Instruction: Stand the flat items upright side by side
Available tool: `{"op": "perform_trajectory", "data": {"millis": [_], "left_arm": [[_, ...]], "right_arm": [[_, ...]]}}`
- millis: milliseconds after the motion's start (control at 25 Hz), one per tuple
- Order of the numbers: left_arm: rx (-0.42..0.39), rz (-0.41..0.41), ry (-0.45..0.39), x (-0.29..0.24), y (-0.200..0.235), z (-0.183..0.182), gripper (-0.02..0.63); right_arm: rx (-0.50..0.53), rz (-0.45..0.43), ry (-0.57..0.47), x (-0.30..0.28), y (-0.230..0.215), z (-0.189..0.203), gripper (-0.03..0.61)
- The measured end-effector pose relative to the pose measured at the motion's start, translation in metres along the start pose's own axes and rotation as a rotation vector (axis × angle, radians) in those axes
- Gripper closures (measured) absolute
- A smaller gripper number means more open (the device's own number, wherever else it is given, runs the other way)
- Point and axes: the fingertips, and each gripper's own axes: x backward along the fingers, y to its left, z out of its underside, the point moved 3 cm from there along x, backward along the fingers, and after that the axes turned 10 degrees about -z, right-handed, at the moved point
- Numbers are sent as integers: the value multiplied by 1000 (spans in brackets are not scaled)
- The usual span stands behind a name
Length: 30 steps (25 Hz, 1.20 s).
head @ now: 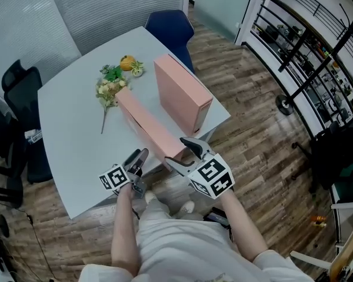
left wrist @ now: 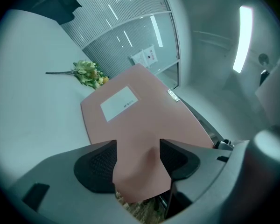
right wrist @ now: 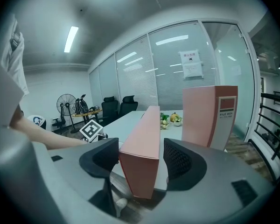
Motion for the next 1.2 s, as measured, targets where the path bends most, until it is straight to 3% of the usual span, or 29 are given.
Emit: {"op": "perform_trajectory", "data": {"millis": [520,1200], "left_arm": [[7,114,-37,-5,8,-63,337],[55,213,41,-1,26,-78,337]], "right_arm": [[-61,-28,55,-15,-4,-32,270],[-83,-27,177,-87,-13,-77,267]]}}
